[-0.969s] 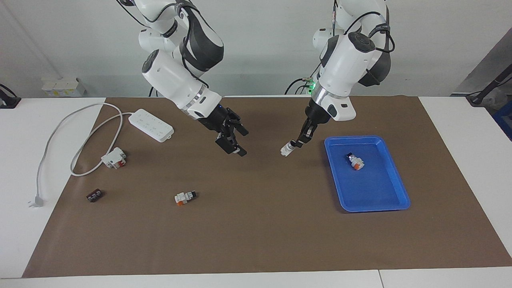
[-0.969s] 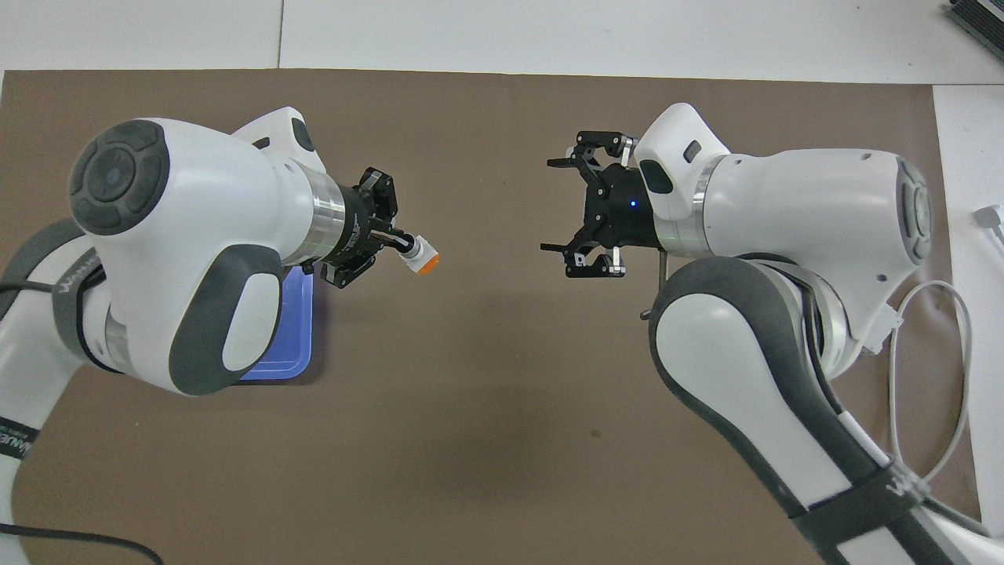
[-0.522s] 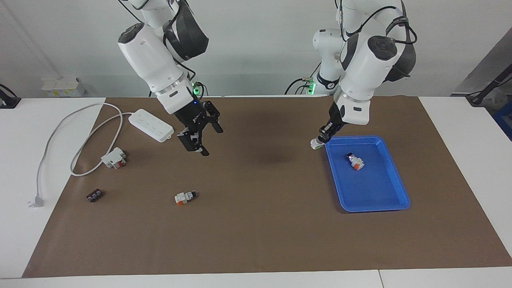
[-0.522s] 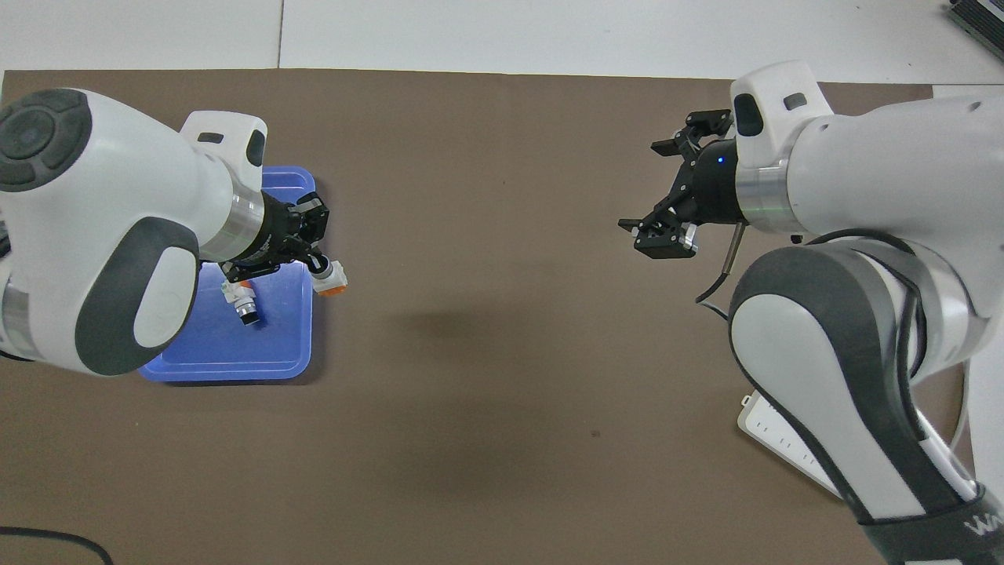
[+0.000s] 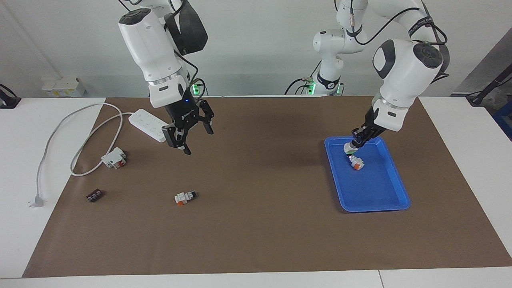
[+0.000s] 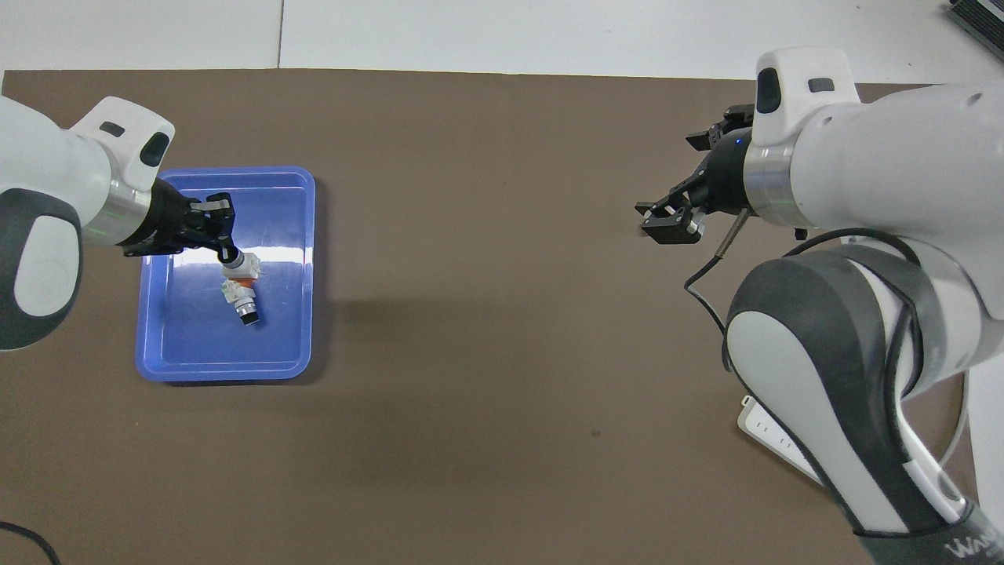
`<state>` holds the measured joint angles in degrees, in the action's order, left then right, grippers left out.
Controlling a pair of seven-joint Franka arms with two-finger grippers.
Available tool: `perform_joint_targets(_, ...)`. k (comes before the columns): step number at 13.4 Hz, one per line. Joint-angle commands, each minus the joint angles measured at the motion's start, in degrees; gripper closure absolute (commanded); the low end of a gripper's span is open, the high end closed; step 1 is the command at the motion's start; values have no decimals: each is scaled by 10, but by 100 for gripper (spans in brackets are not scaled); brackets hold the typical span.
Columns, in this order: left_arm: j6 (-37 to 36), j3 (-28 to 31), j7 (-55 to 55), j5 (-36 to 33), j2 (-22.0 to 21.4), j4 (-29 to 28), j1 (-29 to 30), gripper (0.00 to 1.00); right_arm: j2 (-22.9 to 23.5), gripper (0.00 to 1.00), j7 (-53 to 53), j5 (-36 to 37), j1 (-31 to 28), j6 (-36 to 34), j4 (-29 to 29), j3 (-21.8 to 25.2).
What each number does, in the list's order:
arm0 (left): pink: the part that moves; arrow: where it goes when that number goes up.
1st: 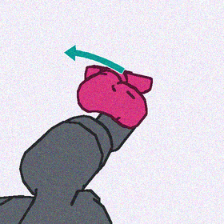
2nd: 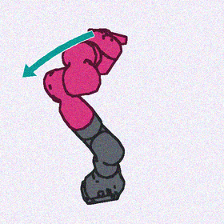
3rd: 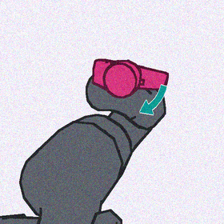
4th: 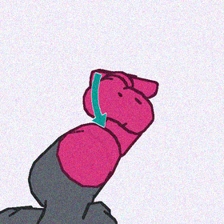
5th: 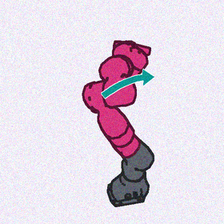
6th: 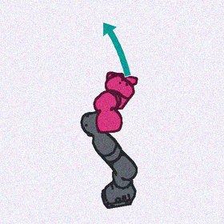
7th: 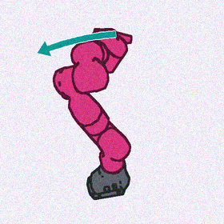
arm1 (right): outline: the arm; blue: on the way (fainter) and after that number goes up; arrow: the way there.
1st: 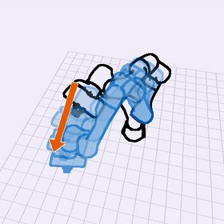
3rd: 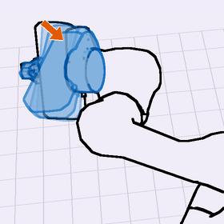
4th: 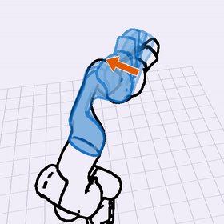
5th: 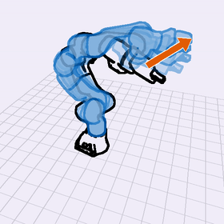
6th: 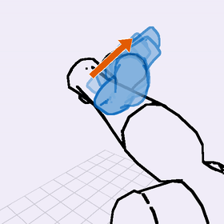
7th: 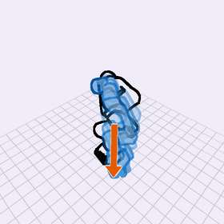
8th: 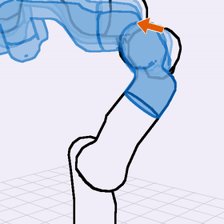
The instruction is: Turn and place switch with both arms
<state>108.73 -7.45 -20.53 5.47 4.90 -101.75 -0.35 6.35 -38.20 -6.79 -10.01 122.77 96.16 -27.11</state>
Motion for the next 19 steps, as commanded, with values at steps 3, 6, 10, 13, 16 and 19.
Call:
perform_joint_targets(3, 76, -5, 124, -11, -38, -77, 59, 100, -20, 0, 81, 21, -28, -43, -2, 3)
perform_joint_targets(6, 106, -5, 186, -11, -45, -103, 77, 100, -46, 0, 170, 20, 0, -56, -2, 69)
perform_joint_targets(10, 151, -5, 232, -11, -60, -152, 88, 100, -49, 0, 239, 22, 43, -74, -2, 177)
perform_joint_targets(13, 131, -4, 262, -15, -59, -144, 95, 74, -55, 0, 329, 41, 85, -116, 0, 258)
perform_joint_targets(16, 72, -3, 261, -33, -49, -97, 93, 64, -56, 0, 444, 113, 105, -171, -8, 260)
perform_joint_targets(19, -23, -5, 241, -69, -38, -16, 84, 65, -53, 0, 493, 112, 107, -245, -47, 259)
